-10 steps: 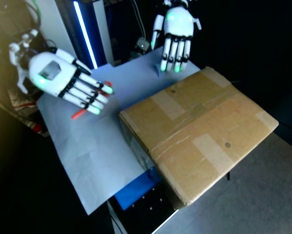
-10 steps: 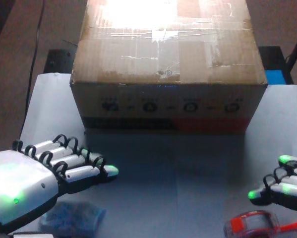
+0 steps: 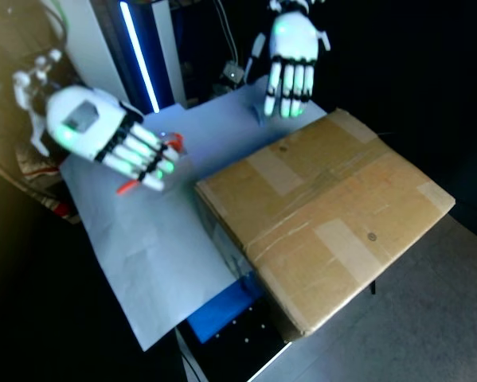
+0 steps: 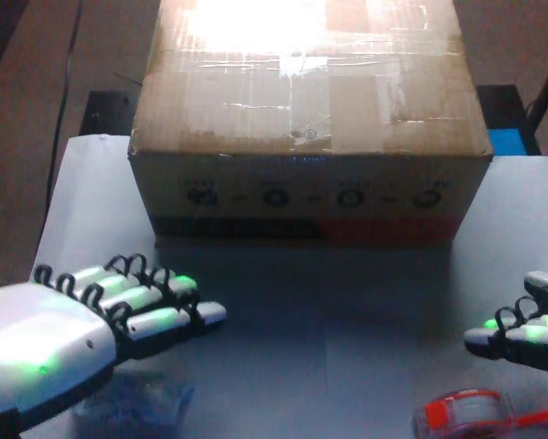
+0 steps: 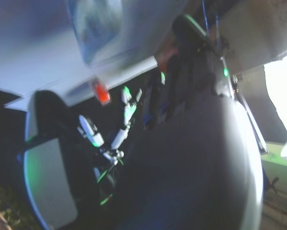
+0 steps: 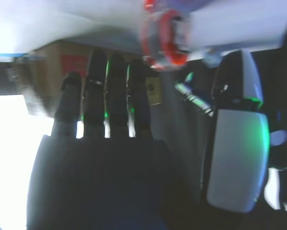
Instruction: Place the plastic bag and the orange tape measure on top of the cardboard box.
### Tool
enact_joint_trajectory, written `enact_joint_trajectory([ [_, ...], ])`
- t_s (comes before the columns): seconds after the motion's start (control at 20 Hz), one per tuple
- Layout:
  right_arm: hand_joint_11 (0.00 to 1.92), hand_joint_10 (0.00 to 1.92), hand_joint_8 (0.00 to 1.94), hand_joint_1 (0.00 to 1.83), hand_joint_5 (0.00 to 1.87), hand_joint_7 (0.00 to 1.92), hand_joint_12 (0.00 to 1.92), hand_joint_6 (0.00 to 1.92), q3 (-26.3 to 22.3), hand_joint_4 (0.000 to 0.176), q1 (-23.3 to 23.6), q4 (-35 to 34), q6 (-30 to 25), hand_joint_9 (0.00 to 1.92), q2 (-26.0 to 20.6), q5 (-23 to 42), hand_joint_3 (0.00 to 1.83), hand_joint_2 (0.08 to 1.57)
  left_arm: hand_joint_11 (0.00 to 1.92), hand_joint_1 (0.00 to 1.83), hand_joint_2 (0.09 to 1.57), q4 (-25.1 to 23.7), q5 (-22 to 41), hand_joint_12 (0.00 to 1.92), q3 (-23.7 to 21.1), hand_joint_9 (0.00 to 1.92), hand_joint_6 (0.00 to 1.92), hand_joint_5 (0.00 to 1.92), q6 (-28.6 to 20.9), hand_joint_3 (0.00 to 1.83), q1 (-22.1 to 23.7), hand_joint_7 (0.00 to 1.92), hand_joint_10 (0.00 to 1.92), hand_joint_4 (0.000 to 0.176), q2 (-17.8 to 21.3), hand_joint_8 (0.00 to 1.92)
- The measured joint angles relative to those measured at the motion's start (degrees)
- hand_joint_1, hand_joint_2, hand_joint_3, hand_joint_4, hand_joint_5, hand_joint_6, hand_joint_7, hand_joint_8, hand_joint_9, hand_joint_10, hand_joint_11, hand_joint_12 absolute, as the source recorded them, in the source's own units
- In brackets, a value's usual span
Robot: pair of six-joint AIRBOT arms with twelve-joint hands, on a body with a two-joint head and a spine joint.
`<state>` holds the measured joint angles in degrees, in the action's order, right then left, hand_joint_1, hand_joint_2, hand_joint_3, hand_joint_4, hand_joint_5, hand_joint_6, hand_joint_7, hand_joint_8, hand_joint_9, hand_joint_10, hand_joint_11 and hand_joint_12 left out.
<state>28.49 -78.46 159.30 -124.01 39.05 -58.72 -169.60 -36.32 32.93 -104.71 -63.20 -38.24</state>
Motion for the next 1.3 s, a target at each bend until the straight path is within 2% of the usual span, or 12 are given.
enact_joint_trajectory([
  [0.05, 0.00, 0.87, 0.01, 0.75, 0.32, 0.32, 1.45, 0.01, 0.79, 0.000, 0.00, -0.35, 0.13, 0.05, 1.38, -0.02, 0.00, 0.88, 0.00, 0.83, 0.94, 1.53, 0.24, 0.66, 0.55, 0.00, 0.00, 0.09, 1.09, 0.00, 0.00, 0.05, 0.15, 0.111, -0.61, 0.00],
  [0.1, 0.00, 0.83, 0.01, 0.75, 0.32, 0.33, 1.39, 0.01, 1.18, 0.000, 0.00, -0.74, 0.22, 0.08, 2.27, 0.04, 0.00, 0.89, 0.00, 0.84, 0.94, 2.49, 0.55, 0.48, 0.79, 0.01, 0.00, 0.08, 2.19, 0.00, -0.02, 0.01, 0.03, 0.139, -1.09, 0.00],
  [0.4, 0.00, 0.89, 0.01, 0.72, 0.30, 0.33, 1.50, 0.02, 3.21, 0.000, 0.11, -1.86, 1.92, 0.04, 6.05, 0.42, 0.00, 0.86, 0.00, 0.75, 0.98, 5.27, 1.60, 1.11, 2.43, 0.00, 0.00, 0.13, 3.87, 0.00, -0.74, 0.05, 0.26, 0.071, -4.44, 0.01],
  [0.55, 0.00, 0.82, 0.01, 0.74, 0.32, 0.34, 1.52, 0.02, 4.83, 0.000, 1.95, -2.21, 3.13, 0.10, 8.24, 1.55, 0.00, 0.86, 0.00, 0.83, 0.91, 6.29, -0.81, 1.50, 2.78, 0.00, 0.01, 0.21, 4.13, 0.00, -2.86, 0.17, 0.72, 0.072, -5.31, 0.04],
  [0.85, 0.00, 1.04, 0.09, 0.86, 0.53, 0.50, 1.66, 0.11, 6.73, 0.000, 3.52, -1.97, 4.42, 0.18, 10.64, 1.01, 0.01, 0.96, 0.00, 0.86, 0.89, 7.74, -3.30, 1.54, 3.54, 0.00, 0.01, 0.23, 4.26, 0.00, -4.96, 0.18, 0.77, 0.088, -6.88, 0.02],
  [0.9, 0.18, 1.23, 0.90, 0.97, 0.58, 0.45, 1.69, 0.67, 6.73, 0.000, 3.52, -1.95, 4.35, 0.35, 10.80, 1.01, 0.00, 1.06, 0.00, 0.86, 0.89, 8.04, -3.52, 1.57, 3.56, 0.00, 0.02, 0.28, 4.24, 0.00, -5.16, 0.21, 0.82, 0.067, -6.88, 0.03],
  [0.95, 0.29, 1.29, 1.03, 1.04, 0.75, 0.50, 1.72, 1.15, 6.73, 0.000, 3.52, -2.01, 4.33, 0.42, 10.84, 0.92, 0.01, 1.17, 0.00, 0.84, 0.90, 8.04, -3.65, 1.57, 3.54, 0.00, 0.02, 0.29, 4.24, 0.00, -5.53, 0.21, 0.82, 0.071, -6.88, 0.03],
  [1.0, 0.60, 1.41, 1.40, 1.19, 0.85, 0.82, 1.73, 1.07, 6.82, 0.000, 3.52, -1.99, 4.28, 0.69, 10.84, 0.59, 0.00, 1.19, 0.00, 0.85, 0.96, 8.04, -3.80, 1.54, 3.54, 0.00, 0.04, 0.36, 4.24, 0.02, -5.73, 0.25, 0.87, 0.059, -6.88, 0.05],
  [1.05, 0.72, 1.51, 1.44, 1.23, 0.89, 0.85, 1.79, 0.96, 6.86, 0.000, 3.54, -1.92, 4.15, 0.78, 10.84, 0.20, 0.00, 1.18, 0.00, 0.87, 0.99, 8.13, -3.82, 1.59, 3.56, 0.00, 0.05, 0.40, 4.24, 0.02, -5.73, 0.27, 0.94, 0.030, -6.91, 0.06],
  [1.2, 1.15, 1.75, 1.56, 1.24, 0.92, 0.81, 1.89, 0.84, 6.84, 0.000, 4.07, -1.62, 3.80, 1.10, 10.84, 0.28, 0.00, 1.19, 0.07, 1.05, 1.07, 8.68, -4.81, 1.77, 4.26, 0.07, 0.10, 0.61, 3.45, 0.00, -6.08, 0.37, 1.25, 0.000, -7.87, 0.23],
  [1.25, 1.24, 1.89, 1.63, 1.23, 0.89, 0.77, 1.92, 0.87, 6.71, 0.000, 4.04, -1.75, 2.99, 1.14, 10.93, 0.35, 0.00, 1.21, 0.34, 1.20, 1.10, 9.25, -5.42, 1.75, 4.57, 0.32, 0.16, 0.75, 2.93, 0.00, -6.08, 0.36, 1.41, 0.000, -8.11, 0.75],
  [1.3, 1.15, 1.74, 1.58, 1.24, 0.92, 0.80, 1.88, 0.82, 6.73, 0.000, 4.17, -1.73, 3.10, 1.10, 10.91, 0.61, 0.00, 1.19, 0.54, 1.15, 1.17, 9.40, -6.49, 1.65, 5.16, 0.56, 1.02, 0.79, 2.86, 0.02, -6.08, 0.44, 1.37, 0.000, -8.79, 1.01],
])
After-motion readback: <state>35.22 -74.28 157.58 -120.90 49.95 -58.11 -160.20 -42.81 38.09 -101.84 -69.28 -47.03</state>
